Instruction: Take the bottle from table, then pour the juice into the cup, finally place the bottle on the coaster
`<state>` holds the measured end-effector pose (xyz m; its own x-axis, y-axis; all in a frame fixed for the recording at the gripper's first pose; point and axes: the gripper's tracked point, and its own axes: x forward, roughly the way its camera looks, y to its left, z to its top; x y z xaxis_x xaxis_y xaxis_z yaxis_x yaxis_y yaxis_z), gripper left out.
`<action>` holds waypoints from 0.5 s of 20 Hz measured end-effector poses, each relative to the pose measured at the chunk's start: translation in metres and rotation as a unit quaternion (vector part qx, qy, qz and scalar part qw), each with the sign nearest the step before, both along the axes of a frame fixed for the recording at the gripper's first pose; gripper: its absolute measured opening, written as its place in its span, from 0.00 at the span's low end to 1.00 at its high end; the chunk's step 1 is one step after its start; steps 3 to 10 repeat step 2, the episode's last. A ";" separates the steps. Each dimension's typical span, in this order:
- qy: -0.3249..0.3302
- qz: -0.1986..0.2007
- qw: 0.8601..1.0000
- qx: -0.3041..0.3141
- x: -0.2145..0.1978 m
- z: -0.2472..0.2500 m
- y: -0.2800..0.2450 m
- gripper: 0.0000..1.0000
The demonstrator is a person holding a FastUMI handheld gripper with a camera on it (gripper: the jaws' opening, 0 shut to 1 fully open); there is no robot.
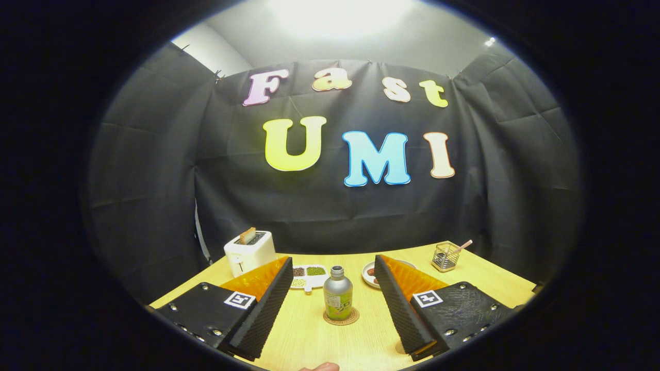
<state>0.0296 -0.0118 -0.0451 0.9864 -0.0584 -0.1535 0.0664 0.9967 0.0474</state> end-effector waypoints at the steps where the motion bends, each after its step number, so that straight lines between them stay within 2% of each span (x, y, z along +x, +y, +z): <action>1: -0.003 -0.002 1.000 0.002 -0.003 0.002 0.000 0.96; 10: -0.006 -0.002 1.000 0.004 -0.005 0.005 0.000 0.96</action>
